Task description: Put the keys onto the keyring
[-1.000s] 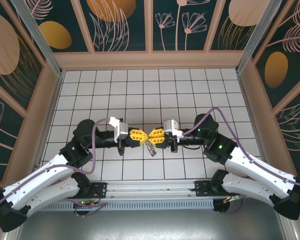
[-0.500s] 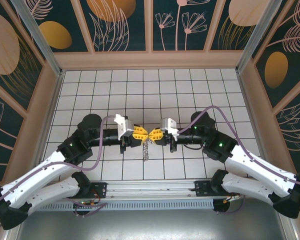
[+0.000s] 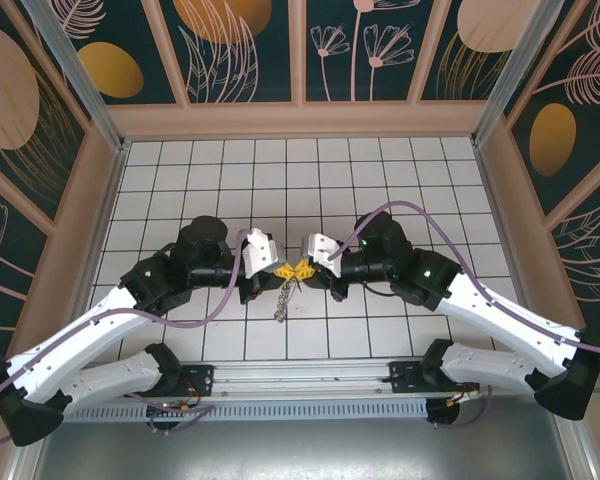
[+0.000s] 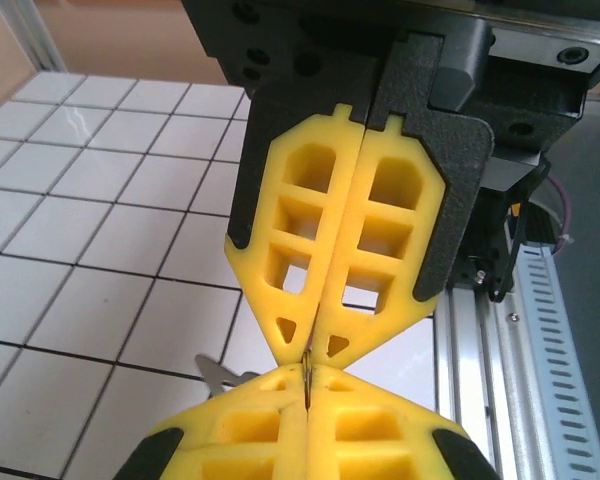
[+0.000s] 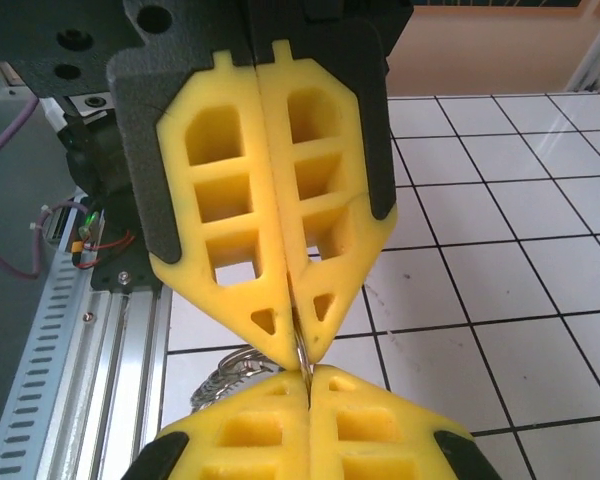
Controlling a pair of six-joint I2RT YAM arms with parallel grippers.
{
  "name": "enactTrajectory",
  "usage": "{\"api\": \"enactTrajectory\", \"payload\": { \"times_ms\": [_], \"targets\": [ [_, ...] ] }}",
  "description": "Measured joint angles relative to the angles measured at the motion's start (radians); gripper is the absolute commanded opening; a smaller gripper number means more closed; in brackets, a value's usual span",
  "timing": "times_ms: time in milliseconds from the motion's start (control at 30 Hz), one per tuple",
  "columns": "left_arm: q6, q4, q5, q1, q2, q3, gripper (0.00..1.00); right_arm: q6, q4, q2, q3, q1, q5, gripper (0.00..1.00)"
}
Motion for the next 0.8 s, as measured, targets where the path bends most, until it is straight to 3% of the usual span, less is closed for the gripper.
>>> {"api": "enactTrajectory", "payload": {
  "times_ms": [200, 300, 400, 800],
  "targets": [
    [0.000, 0.004, 0.006, 0.000, -0.008, -0.001, 0.00, -0.009, -0.001, -0.003, 0.000, 0.001, -0.004, 0.00],
    [-0.019, 0.055, 0.018, 0.000, -0.042, -0.029, 0.00, -0.004, 0.018, -0.018, -0.001, 0.004, -0.011, 0.23],
    [-0.053, 0.129, 0.024, 0.000, -0.096, -0.078, 0.00, 0.013, 0.051, -0.051, -0.021, 0.005, -0.023, 0.31],
    [-0.183, 0.426, 0.131, 0.000, -0.162, -0.214, 0.00, 0.066, 0.108, -0.110, -0.089, 0.004, -0.056, 0.34]
  ]
}}
